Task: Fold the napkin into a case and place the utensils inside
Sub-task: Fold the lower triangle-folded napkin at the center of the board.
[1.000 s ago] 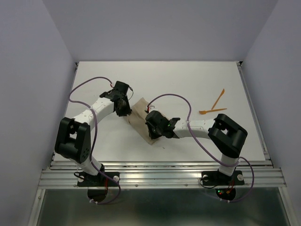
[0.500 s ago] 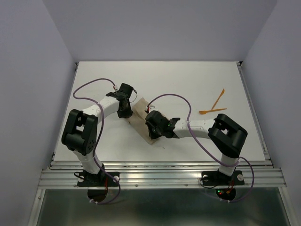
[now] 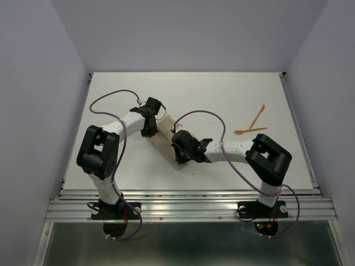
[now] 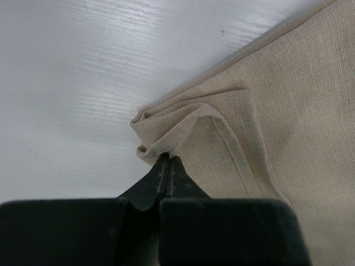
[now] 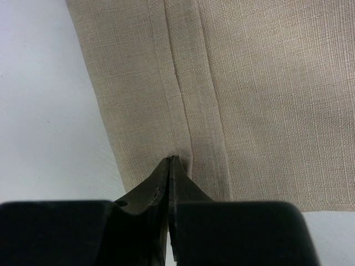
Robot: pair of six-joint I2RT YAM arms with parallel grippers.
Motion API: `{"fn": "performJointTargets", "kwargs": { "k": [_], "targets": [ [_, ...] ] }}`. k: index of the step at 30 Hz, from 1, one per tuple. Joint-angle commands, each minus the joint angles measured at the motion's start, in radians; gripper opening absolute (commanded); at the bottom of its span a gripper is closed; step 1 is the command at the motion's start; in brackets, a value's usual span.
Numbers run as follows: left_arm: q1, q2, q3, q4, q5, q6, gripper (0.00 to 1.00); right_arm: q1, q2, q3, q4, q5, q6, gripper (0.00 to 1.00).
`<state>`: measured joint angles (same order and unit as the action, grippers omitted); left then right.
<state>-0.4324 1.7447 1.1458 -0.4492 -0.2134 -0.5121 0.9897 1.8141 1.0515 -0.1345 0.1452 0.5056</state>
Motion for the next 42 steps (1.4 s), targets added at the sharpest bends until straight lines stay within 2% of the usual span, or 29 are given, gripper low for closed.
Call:
{"fn": "performJointTargets", "kwargs": {
  "k": [1, 15, 16, 23, 27, 28, 31, 36, 42],
  "targets": [
    [-0.006, 0.015, 0.055, -0.013, -0.046, 0.006, 0.0, 0.004, 0.013, -0.01, -0.05, -0.004, 0.001, 0.04],
    [-0.037, 0.058, 0.137, -0.039, -0.031, 0.05, 0.0, 0.004, 0.013, -0.016, -0.048, -0.007, 0.001, 0.04],
    [-0.037, 0.088, 0.146, -0.01, 0.015, 0.063, 0.0, 0.004, 0.007, -0.018, -0.047, -0.012, 0.001, 0.04],
    [-0.037, 0.144, 0.173, 0.02, 0.074, 0.081, 0.0, 0.004, -0.019, -0.024, -0.042, -0.006, 0.011, 0.05],
    [-0.037, 0.157, 0.178, 0.021, 0.1, 0.092, 0.0, 0.004, -0.084, -0.002, -0.034, 0.013, 0.017, 0.22],
    [-0.037, 0.159, 0.177, 0.023, 0.104, 0.092, 0.0, -0.011, -0.107, 0.007, -0.03, 0.007, 0.027, 0.29],
    [-0.037, 0.162, 0.172, 0.029, 0.115, 0.093, 0.0, -0.045, -0.136, 0.03, -0.021, -0.004, 0.05, 0.41],
    [-0.035, 0.164, 0.17, 0.04, 0.146, 0.099, 0.0, -0.146, -0.138, 0.065, 0.003, -0.059, 0.057, 0.45],
    [-0.037, 0.164, 0.17, 0.052, 0.19, 0.118, 0.0, -0.229, -0.015, 0.179, 0.019, -0.182, 0.051, 0.46]
  ]
}}
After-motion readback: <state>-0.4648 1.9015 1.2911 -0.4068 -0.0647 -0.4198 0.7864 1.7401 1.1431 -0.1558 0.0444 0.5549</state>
